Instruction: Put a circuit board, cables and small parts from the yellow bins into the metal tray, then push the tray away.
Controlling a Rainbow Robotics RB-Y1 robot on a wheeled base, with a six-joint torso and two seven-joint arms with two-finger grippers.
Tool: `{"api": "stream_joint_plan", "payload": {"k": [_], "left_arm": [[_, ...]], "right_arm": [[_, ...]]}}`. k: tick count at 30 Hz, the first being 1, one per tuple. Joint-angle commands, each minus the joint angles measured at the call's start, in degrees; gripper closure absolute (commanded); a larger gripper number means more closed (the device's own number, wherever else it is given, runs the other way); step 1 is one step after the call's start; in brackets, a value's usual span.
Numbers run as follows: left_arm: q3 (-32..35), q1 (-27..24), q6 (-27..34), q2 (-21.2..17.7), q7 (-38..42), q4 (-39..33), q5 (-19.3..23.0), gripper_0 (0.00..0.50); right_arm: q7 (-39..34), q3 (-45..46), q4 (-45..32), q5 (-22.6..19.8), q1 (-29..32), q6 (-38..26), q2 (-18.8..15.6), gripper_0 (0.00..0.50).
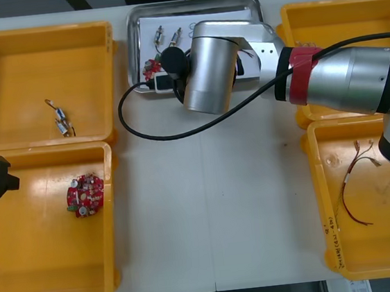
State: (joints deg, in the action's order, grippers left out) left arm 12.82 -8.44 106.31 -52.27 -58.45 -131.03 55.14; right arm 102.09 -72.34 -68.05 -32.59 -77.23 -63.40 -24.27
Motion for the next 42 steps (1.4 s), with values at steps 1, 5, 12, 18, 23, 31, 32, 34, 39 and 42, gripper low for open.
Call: {"api": "stream_joint_plan", "payload": {"k": [1, 5, 12, 18, 23, 31, 32, 34, 39, 42], "left_arm": [[1.5, 1.0, -0.5, -2.5, -5.4, -1.5, 0.4, 0.0], [1.5, 1.0, -0.5, -2.5, -5.4, -1.5, 0.4, 0.0], [1.5, 1.0, -0.5, -2.5, -5.4, -1.5, 0.4, 0.0], [1.5, 1.0, -0.5, -2.5, -5.4, -1.5, 0.4, 0.0], [1.5, 1.0, -0.5, -2.5, -5.4, -1.5, 0.4, 0.0], [1.5, 1.0, -0.5, -2.5, -5.4, -1.5, 0.4, 0.0], [1.5, 1.0, -0.5, -2.5, -5.4, -1.5, 0.4, 0.0], [1.5, 1.0, -0.5, -2.5, -5.4, -1.5, 0.4, 0.0], [1.5, 1.0, -0.5, -2.5, -5.4, -1.5, 0.4, 0.0], [1.5, 1.0, -0.5, -2.5, -5.4, -1.5, 0.4, 0.0]], "right_arm": [[1.8, 5.3, -5.1, -0.4, -1.0, -4.4, 0.8, 0.0], [2.0, 11.8, -9.5, -0.3, 3.8, -9.5, 0.8, 0.0], [2.1, 22.4, -19.0, 0.6, 10.5, -20.6, 0.8, 0.0], [1.6, 30.8, -26.5, 0.6, 14.7, -31.2, 0.8, 0.0], [0.6, 38.8, -33.0, 0.6, 18.9, -40.6, 0.7, 0.0], [-1.4, 50.8, -43.6, 0.7, 26.2, -46.6, 0.1, 0.0], [-1.5, 51.4, -44.2, 0.6, 26.7, -46.6, -0.1, 0.0], [-2.0, 54.3, -47.4, 0.2, 29.1, -46.6, -1.0, 0.0], [-3.3, 58.7, -53.0, -0.6, 33.4, -46.6, -3.4, 0.0], [-3.9, 61.6, -55.6, -1.7, 36.1, -46.6, -4.9, 0.0]]}}
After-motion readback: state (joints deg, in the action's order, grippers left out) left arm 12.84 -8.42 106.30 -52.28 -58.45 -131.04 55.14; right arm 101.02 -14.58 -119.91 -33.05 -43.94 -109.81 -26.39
